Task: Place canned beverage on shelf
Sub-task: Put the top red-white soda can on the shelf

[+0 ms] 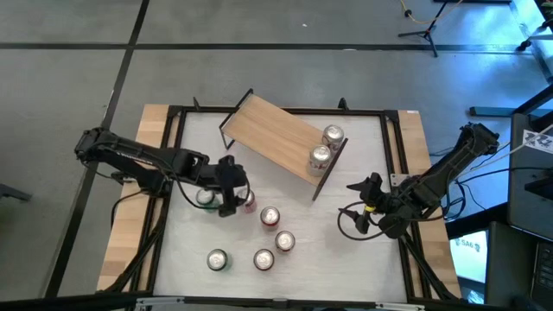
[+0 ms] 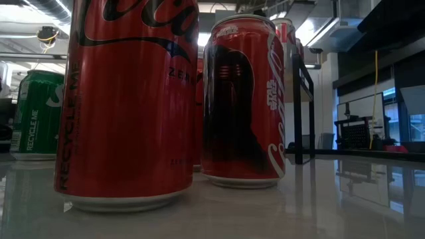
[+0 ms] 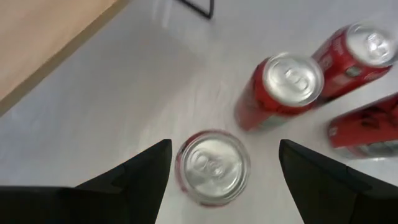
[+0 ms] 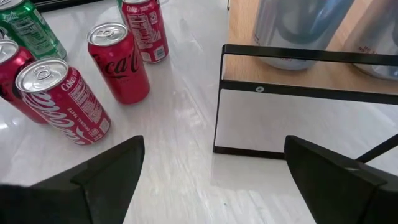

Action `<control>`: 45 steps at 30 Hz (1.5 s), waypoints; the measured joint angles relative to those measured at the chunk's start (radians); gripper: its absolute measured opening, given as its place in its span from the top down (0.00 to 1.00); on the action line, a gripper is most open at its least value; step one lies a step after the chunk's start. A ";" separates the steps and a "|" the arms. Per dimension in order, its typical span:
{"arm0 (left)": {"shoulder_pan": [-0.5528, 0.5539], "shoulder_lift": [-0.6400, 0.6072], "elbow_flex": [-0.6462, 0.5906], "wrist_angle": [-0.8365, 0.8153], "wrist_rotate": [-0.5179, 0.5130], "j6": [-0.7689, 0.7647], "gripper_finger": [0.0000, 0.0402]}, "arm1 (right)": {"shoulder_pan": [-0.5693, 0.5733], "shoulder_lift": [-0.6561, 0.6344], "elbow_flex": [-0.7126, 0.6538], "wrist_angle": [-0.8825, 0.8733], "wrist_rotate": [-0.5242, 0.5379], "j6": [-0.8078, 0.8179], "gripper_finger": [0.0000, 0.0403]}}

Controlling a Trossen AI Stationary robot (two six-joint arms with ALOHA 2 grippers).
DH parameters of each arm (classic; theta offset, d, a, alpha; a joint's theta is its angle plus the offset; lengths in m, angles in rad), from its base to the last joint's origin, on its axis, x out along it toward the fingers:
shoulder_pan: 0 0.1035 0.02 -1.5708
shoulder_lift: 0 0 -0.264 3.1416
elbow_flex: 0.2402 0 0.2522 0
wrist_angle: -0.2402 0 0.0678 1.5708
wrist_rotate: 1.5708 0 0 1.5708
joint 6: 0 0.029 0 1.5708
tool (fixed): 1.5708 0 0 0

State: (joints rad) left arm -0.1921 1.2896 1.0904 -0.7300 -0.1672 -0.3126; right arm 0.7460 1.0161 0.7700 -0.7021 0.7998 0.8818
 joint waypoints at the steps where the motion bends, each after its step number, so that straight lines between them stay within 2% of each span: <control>1: 0.000 0.000 0.000 -0.006 0.000 0.000 0.29 | 0.000 0.000 0.000 0.000 0.000 0.000 0.05; 15: 0.011 0.000 0.000 -0.020 -0.041 -0.001 0.29 | 0.000 0.000 0.000 0.000 -0.002 0.000 0.05; 23: 0.010 0.000 0.000 -0.017 0.021 -0.001 0.28 | 0.000 0.000 0.000 0.000 -0.002 0.000 0.05; 35: 0.010 0.000 0.000 -0.017 0.024 0.008 0.07 | 0.000 0.000 0.000 -0.001 -0.002 0.000 0.05; 39: 0.009 0.000 0.000 -0.017 0.014 0.031 0.04 | 0.000 0.000 0.000 -0.001 -0.002 0.000 0.05; 45: 0.006 0.001 0.000 -0.016 -0.057 0.029 0.04 | 0.000 0.000 0.000 -0.001 -0.001 0.000 0.05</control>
State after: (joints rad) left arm -0.1864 1.2903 1.0901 -0.7464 -0.2246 -0.2832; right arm 0.7464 1.0161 0.7704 -0.7029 0.7990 0.8814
